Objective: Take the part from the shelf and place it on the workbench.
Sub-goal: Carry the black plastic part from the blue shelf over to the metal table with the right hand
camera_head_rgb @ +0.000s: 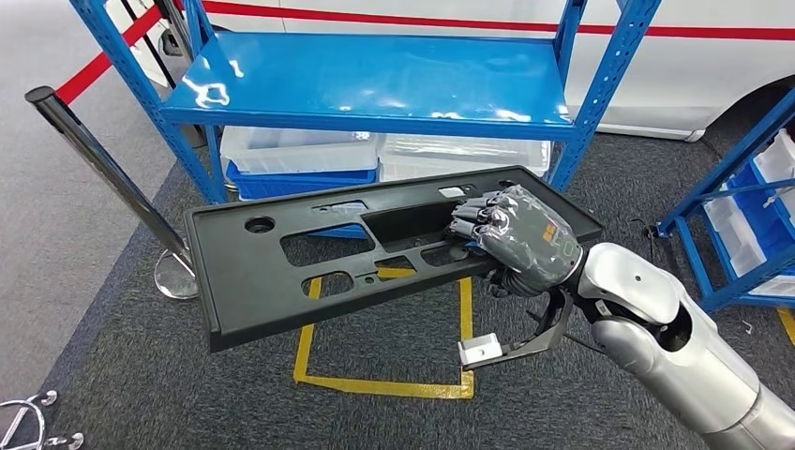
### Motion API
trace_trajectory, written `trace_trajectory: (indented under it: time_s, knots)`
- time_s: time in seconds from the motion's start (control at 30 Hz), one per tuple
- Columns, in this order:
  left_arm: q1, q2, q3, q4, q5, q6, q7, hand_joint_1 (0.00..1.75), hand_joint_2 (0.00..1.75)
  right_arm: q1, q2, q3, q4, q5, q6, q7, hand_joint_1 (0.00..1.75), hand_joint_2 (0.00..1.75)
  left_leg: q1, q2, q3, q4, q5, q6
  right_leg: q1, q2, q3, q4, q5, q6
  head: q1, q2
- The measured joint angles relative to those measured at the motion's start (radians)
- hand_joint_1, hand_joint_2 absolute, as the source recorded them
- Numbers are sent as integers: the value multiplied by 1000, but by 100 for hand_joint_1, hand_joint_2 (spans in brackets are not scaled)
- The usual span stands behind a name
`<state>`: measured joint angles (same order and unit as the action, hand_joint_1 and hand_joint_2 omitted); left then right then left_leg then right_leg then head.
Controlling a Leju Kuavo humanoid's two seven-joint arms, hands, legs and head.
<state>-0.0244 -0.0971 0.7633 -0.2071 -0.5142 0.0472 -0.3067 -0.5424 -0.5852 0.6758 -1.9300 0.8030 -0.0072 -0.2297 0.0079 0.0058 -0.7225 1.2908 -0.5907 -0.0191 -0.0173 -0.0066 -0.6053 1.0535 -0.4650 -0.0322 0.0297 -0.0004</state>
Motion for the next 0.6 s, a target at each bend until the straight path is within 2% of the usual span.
trace_trajectory:
  time_s: [0.03,0.07,0.1,0.13,0.17,0.2,0.23,0.3,0.33,0.37,0.4,0.47,0.5,0.53,0.57,0.6]
  knots:
    - [0,0,0,0,0,0,0,0,175,0,0,0,0,0,0,0,175,175,0,0,8,27,9,0,1,0,-16,2,11,1,0,0]
    - [-1,0,0,0,0,0,0,0,175,1,0,0,0,0,0,0,175,175,1,0,32,21,34,2,2,0,-30,3,21,3,0,0]
    - [-1,0,0,0,0,0,0,0,175,1,0,0,0,0,0,0,175,175,0,-1,74,-23,61,8,3,0,-42,4,32,4,0,0]
    - [-2,1,0,0,0,0,-1,0,175,1,0,-2,0,-1,0,0,175,175,-2,-3,129,-93,73,16,5,0,-51,4,41,7,0,0]
    - [-3,2,0,0,-1,0,-2,0,175,0,0,-4,0,-1,-1,0,175,175,-4,-5,186,-173,71,23,6,-1,-58,4,51,10,0,0]
    - [-4,2,0,0,-1,0,-2,0,175,0,0,-6,0,-2,-1,0,175,175,-7,-7,228,-236,63,30,6,-1,-61,1,61,15,0,0]
    - [-5,3,0,0,-2,0,-3,0,175,0,0,-9,0,-3,-1,0,175,175,-11,-8,250,-276,55,35,4,-2,-62,-4,72,21,0,0]
    - [-6,3,1,0,-5,1,-3,0,175,1,0,-12,1,-3,-2,0,175,175,-12,-7,247,-301,73,43,2,-3,-64,-17,92,34,0,0]
    - [-7,3,1,0,-7,3,-3,0,175,3,0,-13,2,-3,-2,0,175,175,-11,-4,240,-310,88,49,2,-2,-69,-17,84,38,-1,0]
    - [-7,3,2,0,-10,5,-2,0,175,4,0,-14,3,-3,-2,-1,175,175,-9,-1,230,-317,105,57,2,0,-78,-2,56,42,0,0]
    - [-8,3,2,0,-12,6,-2,0,175,5,0,-15,5,-3,-2,-1,175,175,-7,2,218,-321,120,64,2,1,-89,33,9,44,1,0]
    - [-7,3,2,0,-17,9,-1,0,175,5,0,-16,8,-3,-2,-2,175,175,-9,5,186,-317,143,71,1,2,-109,143,-92,48,1,0]
    - [-7,3,2,0,-18,9,-1,0,175,6,0,-16,10,-3,-2,-2,175,175,-10,5,168,-311,153,71,1,2,-113,198,-112,50,1,0]
    - [-7,3,2,0,-19,10,-2,0,175,6,0,-16,11,-3,-2,-2,175,175,-10,5,148,-305,162,69,1,2,-107,233,-105,52,1,0]
    - [-7,3,2,0,-20,10,-2,0,175,6,0,-17,12,-3,-2,-2,175,175,-10,5,128,-296,171,67,0,2,-91,242,-79,54,1,0]
    - [-7,3,2,0,-20,10,-2,0,175,6,0,-17,13,-3,-2,-2,175,175,-9,5,108,-285,177,65,-1,2,-61,222,-46,55,1,0]
